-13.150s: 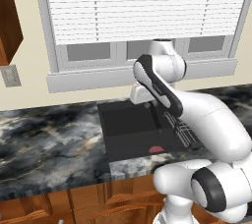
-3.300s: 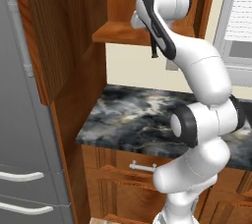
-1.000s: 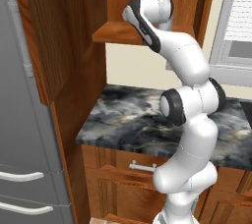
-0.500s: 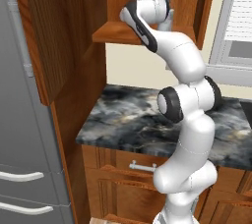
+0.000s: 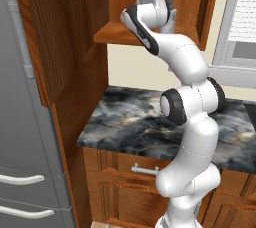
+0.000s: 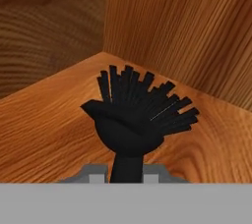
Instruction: Pick up the dish brush and soap dispenser from the sink, and place them back in the cabinet, and close the cabinet door.
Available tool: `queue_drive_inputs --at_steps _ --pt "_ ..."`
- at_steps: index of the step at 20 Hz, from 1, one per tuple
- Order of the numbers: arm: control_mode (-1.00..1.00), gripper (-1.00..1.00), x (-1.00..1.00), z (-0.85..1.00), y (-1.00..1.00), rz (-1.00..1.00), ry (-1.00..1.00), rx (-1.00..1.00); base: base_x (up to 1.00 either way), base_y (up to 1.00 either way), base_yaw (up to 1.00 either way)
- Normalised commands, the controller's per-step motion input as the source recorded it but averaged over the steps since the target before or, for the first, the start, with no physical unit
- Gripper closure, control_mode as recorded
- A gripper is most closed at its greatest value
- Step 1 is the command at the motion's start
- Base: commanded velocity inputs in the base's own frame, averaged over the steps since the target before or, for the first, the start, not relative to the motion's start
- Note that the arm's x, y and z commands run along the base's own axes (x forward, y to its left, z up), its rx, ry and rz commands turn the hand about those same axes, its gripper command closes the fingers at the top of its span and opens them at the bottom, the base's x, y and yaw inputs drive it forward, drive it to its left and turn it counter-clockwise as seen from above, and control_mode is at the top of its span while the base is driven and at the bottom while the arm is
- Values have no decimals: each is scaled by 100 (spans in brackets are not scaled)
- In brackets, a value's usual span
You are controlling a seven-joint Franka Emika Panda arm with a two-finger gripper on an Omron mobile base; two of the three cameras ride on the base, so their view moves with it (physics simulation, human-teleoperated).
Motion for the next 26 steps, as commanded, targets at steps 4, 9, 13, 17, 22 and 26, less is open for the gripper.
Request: queue_drive_inputs --at_steps 4,9,13,17,22,26 --pt "-100 100 27 -22 0 0 -8 0 0 0 0" --pt "-100 100 21 -9 0 0 -4 0 0 0 0" --pt "-100 100 31 -3 0 0 -2 0 0 0 0" --pt "-100 100 39 0 1 0 0 0 0 0 0" --pt "-100 100 32 0 0 0 0 0 0 0 0" --pt "-100 100 29 0 0 0 0 0 0 0 0"
